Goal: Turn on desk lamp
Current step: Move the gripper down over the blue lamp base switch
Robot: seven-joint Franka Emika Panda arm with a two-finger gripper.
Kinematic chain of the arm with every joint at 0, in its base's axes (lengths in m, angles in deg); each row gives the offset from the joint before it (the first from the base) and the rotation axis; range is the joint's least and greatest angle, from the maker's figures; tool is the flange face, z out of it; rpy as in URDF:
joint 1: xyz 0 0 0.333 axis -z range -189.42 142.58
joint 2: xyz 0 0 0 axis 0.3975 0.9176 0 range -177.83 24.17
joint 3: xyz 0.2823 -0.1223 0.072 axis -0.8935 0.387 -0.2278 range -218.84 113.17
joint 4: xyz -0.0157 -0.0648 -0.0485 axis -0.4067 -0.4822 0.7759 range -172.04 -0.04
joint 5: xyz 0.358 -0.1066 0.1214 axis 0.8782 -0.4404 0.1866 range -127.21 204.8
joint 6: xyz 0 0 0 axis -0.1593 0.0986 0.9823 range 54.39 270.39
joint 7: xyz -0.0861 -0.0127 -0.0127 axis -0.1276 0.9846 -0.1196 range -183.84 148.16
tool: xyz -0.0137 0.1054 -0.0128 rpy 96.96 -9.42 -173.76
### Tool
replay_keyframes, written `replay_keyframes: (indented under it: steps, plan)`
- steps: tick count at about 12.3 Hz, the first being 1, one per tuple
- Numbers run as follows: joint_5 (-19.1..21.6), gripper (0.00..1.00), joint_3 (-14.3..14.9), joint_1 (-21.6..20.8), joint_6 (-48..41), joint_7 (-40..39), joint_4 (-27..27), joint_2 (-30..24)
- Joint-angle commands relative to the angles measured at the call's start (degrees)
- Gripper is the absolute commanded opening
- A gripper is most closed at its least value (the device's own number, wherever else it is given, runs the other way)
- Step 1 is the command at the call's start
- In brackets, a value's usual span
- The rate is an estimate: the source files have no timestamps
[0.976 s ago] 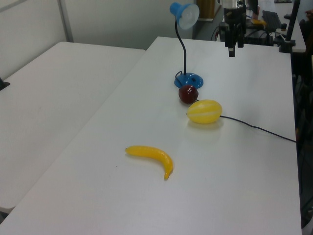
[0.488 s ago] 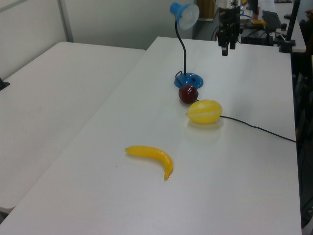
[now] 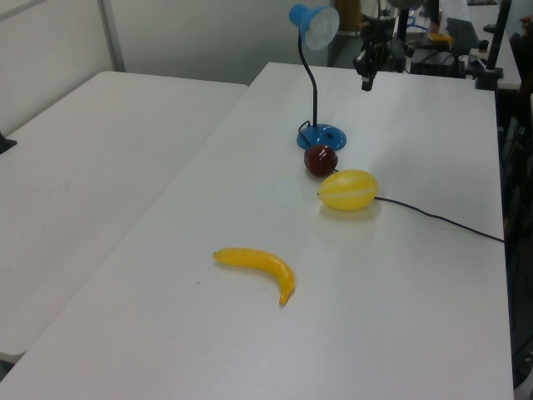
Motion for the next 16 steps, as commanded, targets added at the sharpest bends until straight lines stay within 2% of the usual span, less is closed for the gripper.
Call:
replay_keyframes:
  steps: [1,5,11,16]
  plan:
    - [0.9,0.0,0.2,1.6,8.5,2.7,0.5,5.7]
    - [0.7,0.0,0.2,2.6,20.8,8.3,0.5,11.2]
    - [0.3,0.0,0.2,2.0,21.8,8.4,0.8,13.3]
    - [-0.1,0.0,0.2,0.0,26.7,10.4,1.0,16.6]
